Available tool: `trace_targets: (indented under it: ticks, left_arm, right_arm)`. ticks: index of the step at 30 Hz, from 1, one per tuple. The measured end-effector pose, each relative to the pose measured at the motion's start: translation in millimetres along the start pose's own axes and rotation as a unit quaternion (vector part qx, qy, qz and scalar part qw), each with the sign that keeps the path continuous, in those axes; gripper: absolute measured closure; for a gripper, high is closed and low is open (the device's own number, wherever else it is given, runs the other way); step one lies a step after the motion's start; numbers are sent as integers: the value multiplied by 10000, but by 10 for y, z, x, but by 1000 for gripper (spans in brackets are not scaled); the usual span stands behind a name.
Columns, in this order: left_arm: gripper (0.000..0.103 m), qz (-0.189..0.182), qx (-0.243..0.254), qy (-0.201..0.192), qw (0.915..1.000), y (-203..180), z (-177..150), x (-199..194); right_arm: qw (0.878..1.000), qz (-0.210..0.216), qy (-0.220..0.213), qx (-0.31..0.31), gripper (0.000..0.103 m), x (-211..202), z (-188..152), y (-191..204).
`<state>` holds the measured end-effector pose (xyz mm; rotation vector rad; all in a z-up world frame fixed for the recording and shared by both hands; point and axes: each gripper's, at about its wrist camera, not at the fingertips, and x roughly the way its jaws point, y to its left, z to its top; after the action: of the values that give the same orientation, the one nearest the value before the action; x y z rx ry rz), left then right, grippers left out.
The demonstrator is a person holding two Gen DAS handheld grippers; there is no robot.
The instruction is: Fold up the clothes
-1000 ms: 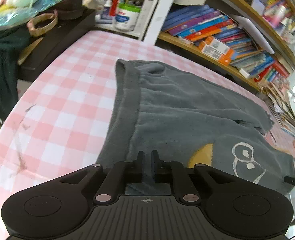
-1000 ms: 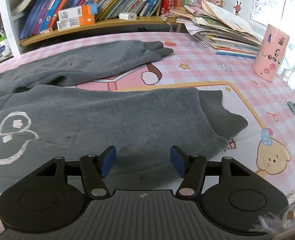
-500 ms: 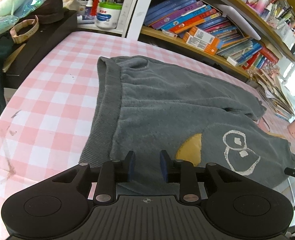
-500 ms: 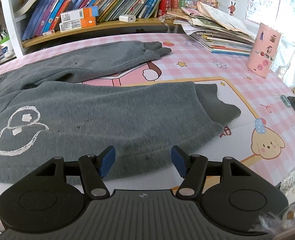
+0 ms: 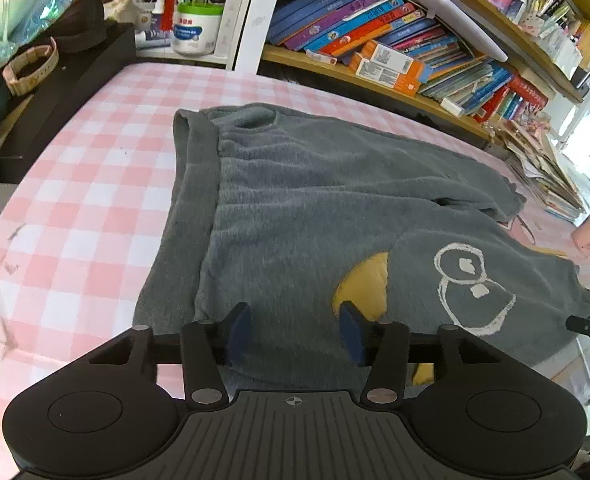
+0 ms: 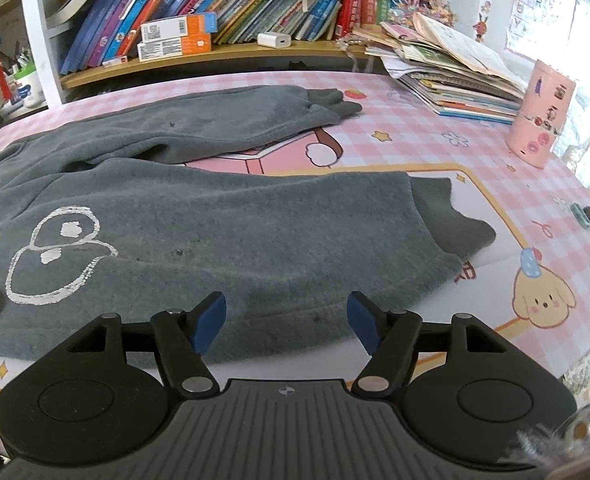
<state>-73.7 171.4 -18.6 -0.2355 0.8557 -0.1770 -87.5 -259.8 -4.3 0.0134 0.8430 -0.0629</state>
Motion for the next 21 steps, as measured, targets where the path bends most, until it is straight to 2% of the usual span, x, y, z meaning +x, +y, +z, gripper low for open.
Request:
trace_targets:
  ticks: [4,9,13,21]
  left_arm:
    - [52,37,27,29,10000,-48,24,43]
    - [42,139,20,67,9999,-101,32,99]
    - [40,246,49,101,9996,-135,71,160]
    - [39,463,186,147,9986,-243,366,371]
  right_arm:
    - [10000,50,15,-36,37,65,74,-6]
    - [10000,85,32,-29,36,159,174,-69]
    - [9999,109,49,7,35,247,270,-152]
    - [9996,183,52,-204,35,554,615,-320]
